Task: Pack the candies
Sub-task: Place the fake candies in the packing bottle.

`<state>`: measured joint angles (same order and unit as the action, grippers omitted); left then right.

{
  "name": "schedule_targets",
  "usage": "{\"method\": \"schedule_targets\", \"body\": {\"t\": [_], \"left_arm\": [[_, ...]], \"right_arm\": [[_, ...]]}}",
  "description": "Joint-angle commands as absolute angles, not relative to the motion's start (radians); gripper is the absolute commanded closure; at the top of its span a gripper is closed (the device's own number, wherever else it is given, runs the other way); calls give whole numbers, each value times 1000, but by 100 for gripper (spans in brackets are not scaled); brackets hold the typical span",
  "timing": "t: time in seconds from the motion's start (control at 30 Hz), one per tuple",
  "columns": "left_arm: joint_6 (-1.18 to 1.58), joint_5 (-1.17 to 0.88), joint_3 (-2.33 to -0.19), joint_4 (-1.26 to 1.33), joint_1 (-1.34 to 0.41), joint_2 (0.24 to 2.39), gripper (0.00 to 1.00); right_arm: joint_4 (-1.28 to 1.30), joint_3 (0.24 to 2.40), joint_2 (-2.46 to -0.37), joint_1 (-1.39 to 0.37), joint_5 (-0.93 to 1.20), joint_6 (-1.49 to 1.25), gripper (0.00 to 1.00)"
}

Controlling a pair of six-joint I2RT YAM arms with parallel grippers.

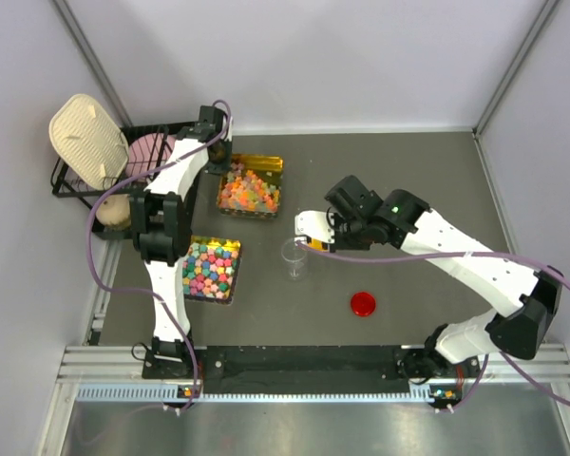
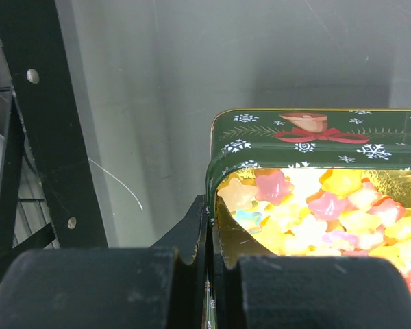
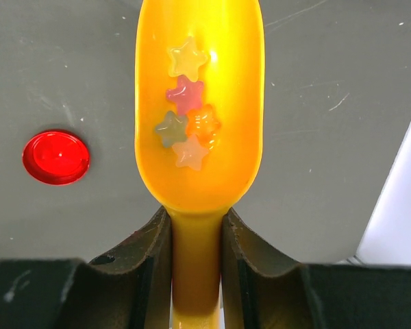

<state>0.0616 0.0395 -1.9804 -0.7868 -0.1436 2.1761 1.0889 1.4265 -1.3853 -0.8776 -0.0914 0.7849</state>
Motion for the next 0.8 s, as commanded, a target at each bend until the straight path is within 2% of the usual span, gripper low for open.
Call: {"method": "schedule_targets", "body": {"t": [0.0,0.77], "left_arm": [[91,-26,-1976,-762,-141,2111,100],[92,-26,-1967,-758,-143,2100,100]], "right_arm": [[1088,1463,-1411,-899,-164,793,100],[1126,1539,-1482,-968,-287,850,100]]}}
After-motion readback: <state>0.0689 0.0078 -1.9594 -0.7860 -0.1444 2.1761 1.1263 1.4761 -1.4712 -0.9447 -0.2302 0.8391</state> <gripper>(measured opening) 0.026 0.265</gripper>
